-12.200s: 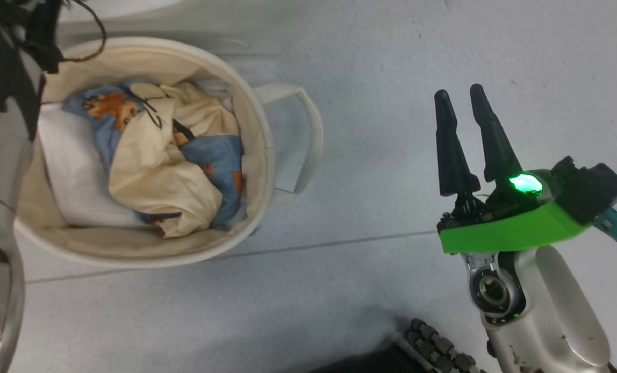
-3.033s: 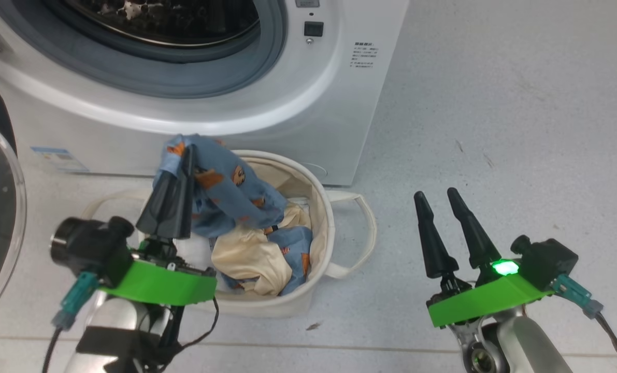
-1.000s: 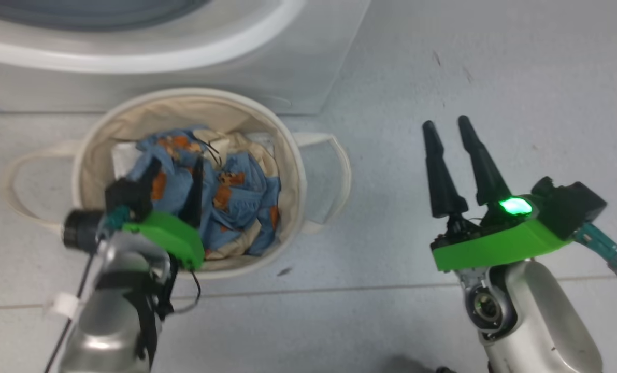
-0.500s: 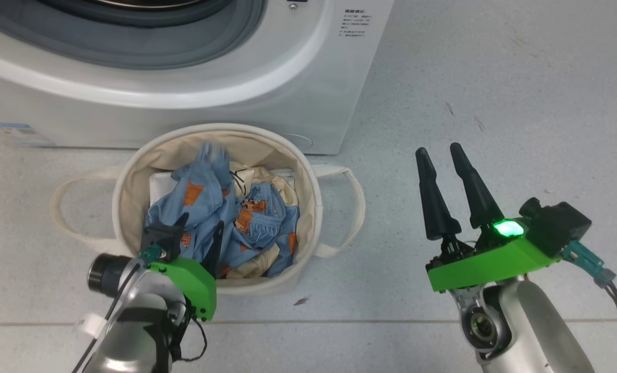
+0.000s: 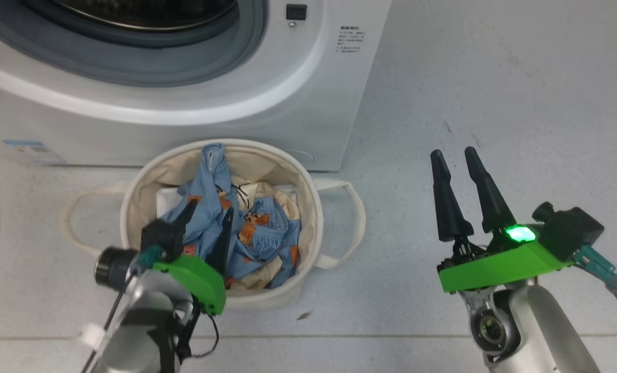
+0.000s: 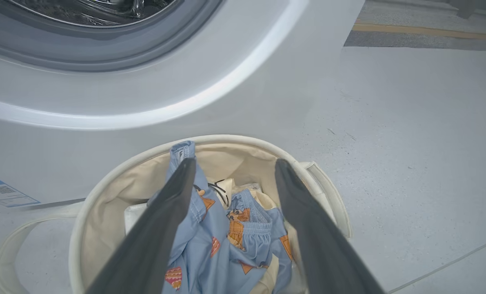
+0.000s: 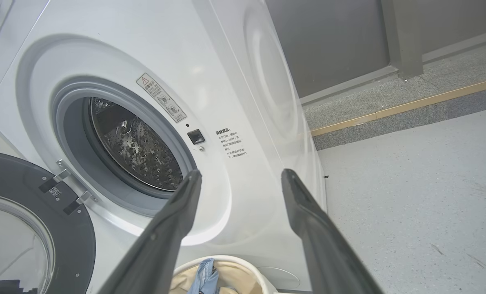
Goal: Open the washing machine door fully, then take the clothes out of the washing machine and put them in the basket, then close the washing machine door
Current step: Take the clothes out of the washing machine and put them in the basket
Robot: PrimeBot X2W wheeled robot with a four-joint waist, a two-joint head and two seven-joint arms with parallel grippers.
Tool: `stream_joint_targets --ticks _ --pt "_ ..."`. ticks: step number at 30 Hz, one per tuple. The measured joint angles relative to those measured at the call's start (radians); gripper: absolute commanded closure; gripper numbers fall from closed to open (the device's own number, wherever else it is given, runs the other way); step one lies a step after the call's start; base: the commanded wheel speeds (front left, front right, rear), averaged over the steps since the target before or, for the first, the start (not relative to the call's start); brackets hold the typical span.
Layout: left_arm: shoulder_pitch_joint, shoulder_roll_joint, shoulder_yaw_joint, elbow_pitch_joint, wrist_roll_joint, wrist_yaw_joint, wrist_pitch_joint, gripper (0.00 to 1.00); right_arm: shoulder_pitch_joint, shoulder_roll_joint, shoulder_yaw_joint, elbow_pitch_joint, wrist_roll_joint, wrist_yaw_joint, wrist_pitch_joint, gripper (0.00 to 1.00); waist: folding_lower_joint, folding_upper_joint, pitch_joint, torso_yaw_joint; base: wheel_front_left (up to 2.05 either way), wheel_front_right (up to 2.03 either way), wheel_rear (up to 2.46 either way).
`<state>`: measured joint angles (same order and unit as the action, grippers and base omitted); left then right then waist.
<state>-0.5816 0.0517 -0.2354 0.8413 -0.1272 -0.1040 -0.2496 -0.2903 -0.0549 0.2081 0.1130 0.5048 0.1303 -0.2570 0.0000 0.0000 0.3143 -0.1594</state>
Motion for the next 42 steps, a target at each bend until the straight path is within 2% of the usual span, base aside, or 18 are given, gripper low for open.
stream_joint_targets --ticks 6,21,32,37,42 --pt "0.153 0.0 0.012 -0.151 -0.022 0.008 0.0 0.0 0.029 0.0 -0.017 0.006 -0.001 0.0 0.0 0.0 0.0 0.0 -0.05 0.02 0.0 0.0 0.0" --pt "0.375 0.011 0.057 -0.493 -0.044 0.054 0.0 0.0 0.097 0.0 -0.036 0.027 -0.012 0.0 0.0 0.0 0.0 0.0 -0.152 0.064 0.0 0.0 0.0" --pt "0.462 0.008 0.089 -0.717 -0.01 0.102 0.0 0.0 0.14 0.001 -0.08 0.054 -0.044 0.0 0.0 0.0 0.0 0.0 -0.172 0.082 0.0 0.0 0.0" --pt "0.498 0.004 0.095 -0.754 0.019 0.127 0.0 0.0 0.149 0.001 -0.08 0.054 -0.054 0.0 0.0 0.0 0.0 0.0 -0.178 0.098 0.0 0.0 0.0" --pt "0.505 0.002 0.094 -0.757 0.029 0.136 0.0 0.0 0.154 0.002 -0.078 0.055 -0.221 0.0 0.0 0.0 0.0 0.0 -0.187 0.114 0.0 0.0 0.0"
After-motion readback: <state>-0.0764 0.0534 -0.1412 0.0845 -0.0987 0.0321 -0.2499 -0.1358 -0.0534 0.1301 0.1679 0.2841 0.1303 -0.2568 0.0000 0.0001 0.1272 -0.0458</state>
